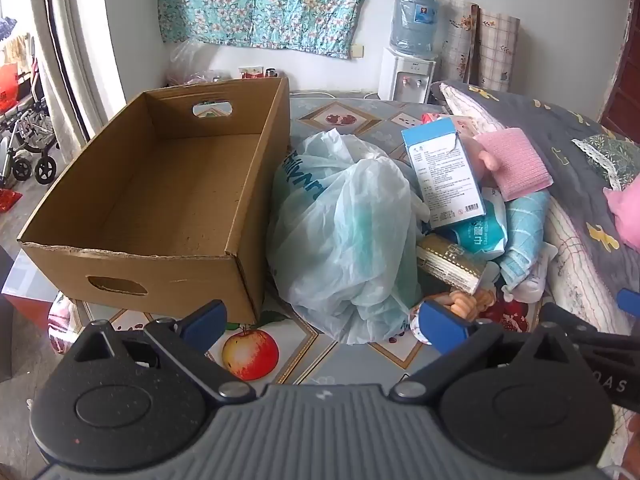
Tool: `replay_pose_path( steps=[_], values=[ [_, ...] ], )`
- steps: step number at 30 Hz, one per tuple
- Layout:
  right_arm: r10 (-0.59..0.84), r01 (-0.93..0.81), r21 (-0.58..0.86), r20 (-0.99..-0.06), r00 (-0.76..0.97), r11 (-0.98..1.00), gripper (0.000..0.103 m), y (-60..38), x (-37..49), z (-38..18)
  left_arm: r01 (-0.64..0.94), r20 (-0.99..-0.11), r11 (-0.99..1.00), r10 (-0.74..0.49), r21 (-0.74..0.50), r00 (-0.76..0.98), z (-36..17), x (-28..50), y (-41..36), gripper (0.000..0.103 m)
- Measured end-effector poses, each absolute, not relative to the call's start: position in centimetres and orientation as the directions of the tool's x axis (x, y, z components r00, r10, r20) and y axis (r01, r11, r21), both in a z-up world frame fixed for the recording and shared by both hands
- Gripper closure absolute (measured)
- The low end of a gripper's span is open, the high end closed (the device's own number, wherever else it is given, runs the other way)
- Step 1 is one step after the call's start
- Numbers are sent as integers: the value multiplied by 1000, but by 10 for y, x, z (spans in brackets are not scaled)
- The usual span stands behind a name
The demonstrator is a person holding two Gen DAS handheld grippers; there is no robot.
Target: Organize soft objects
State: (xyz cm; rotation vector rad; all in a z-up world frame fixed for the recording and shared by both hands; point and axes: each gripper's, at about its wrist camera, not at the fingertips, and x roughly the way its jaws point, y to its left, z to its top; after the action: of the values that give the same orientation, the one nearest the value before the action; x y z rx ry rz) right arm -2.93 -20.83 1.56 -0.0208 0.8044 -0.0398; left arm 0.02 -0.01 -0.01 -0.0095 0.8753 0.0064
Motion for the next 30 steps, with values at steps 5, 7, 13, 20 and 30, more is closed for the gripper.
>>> replay_pose_path(
  steps=[5, 7, 13, 20, 30],
  values=[
    [-40, 8, -48, -718, 695, 999, 1, -201, -29, 21, -13, -768, 1000, 2, -8, 640, 0, 1, 0, 1],
    [-37, 4, -48, -718, 695, 999, 1, -200, -29, 22, -15, -767, 1000, 4, -8, 641, 1, 1, 0, 1],
    [-25, -14, -48, -719, 695, 999, 1, -197, -31, 24, -15, -769, 1000, -7, -22, 639, -7, -1, 4, 1],
    [-27, -22, -58, -720, 694, 998, 1, -191, -29, 24, 3, -771, 999, -34, -42, 636, -7, -2, 9, 1],
    [-30, -20, -62, -722, 691, 998, 1, -189, -29, 24, 32, -772, 998, -64, -56, 633, -8, -4, 10, 1]
  ],
)
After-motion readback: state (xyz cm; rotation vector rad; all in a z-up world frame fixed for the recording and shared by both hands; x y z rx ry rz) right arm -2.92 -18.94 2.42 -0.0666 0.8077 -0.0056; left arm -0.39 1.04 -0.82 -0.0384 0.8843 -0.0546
